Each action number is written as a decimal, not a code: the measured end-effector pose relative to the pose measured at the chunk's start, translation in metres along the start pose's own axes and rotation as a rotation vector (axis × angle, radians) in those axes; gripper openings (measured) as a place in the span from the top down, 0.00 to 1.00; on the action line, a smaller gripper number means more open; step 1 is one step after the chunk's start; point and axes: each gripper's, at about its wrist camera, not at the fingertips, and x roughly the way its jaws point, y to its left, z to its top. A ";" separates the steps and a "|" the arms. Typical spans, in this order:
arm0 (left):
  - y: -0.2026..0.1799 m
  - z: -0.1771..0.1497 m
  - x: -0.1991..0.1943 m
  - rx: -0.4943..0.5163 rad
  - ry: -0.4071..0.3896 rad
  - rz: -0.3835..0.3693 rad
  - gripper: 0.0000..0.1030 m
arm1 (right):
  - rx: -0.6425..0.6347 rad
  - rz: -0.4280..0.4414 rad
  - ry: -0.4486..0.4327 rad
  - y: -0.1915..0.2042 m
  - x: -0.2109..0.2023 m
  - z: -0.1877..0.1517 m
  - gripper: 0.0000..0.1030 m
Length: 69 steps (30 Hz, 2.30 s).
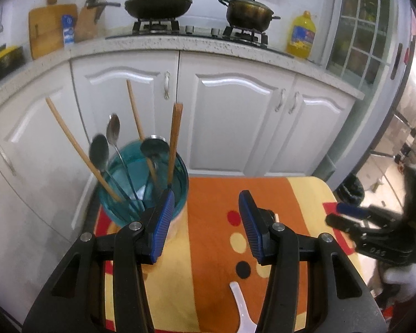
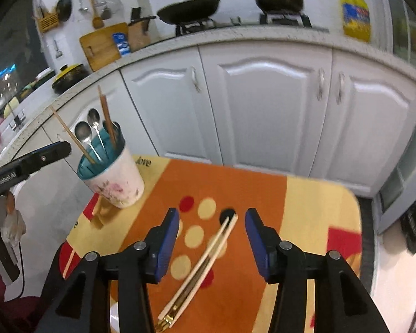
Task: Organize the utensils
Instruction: 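Lower both open tools back to the remaining chopsticks on the cloth, then grasp a wooden chopstick with the left tool while the right tool grasps another chopstick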
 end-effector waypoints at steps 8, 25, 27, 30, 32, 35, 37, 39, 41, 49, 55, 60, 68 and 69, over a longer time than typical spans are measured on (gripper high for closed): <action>0.009 -0.024 0.018 -0.039 0.085 -0.010 0.54 | 0.058 0.001 0.169 -0.009 0.068 -0.038 0.72; -0.022 -0.042 0.061 0.026 0.206 -0.062 0.54 | 0.004 -0.131 0.234 -0.025 0.107 -0.030 0.84; -0.030 -0.041 0.069 0.037 0.219 -0.087 0.54 | 0.037 -0.120 0.232 -0.035 0.103 -0.033 0.84; -0.045 -0.039 0.088 0.048 0.263 -0.131 0.54 | 0.100 -0.063 0.226 -0.049 0.096 -0.033 0.84; -0.057 -0.039 0.102 0.057 0.292 -0.156 0.54 | 0.126 -0.042 0.203 -0.056 0.091 -0.032 0.84; -0.073 -0.039 0.122 0.081 0.339 -0.189 0.54 | 0.142 -0.012 0.183 -0.060 0.084 -0.029 0.84; -0.086 -0.039 0.135 0.103 0.361 -0.206 0.54 | 0.138 -0.014 0.176 -0.061 0.081 -0.026 0.84; -0.096 -0.041 0.146 0.126 0.380 -0.210 0.54 | 0.142 -0.009 0.170 -0.063 0.077 -0.025 0.84; -0.106 -0.044 0.159 0.145 0.408 -0.217 0.54 | 0.148 0.002 0.170 -0.062 0.075 -0.027 0.83; -0.124 -0.056 0.197 0.172 0.487 -0.213 0.86 | 0.137 0.017 0.178 -0.061 0.081 -0.023 0.83; -0.099 -0.055 0.197 0.123 0.479 -0.190 0.96 | 0.090 0.023 0.211 -0.051 0.098 -0.013 0.83; -0.081 -0.049 0.193 0.102 0.477 -0.177 0.96 | 0.038 -0.009 0.266 -0.040 0.130 -0.005 0.83; -0.082 -0.050 0.203 0.102 0.472 -0.160 0.93 | 0.056 0.002 0.239 -0.044 0.132 -0.003 0.93; -0.083 -0.050 0.204 0.110 0.467 -0.157 0.93 | 0.074 0.022 0.227 -0.047 0.127 -0.003 0.93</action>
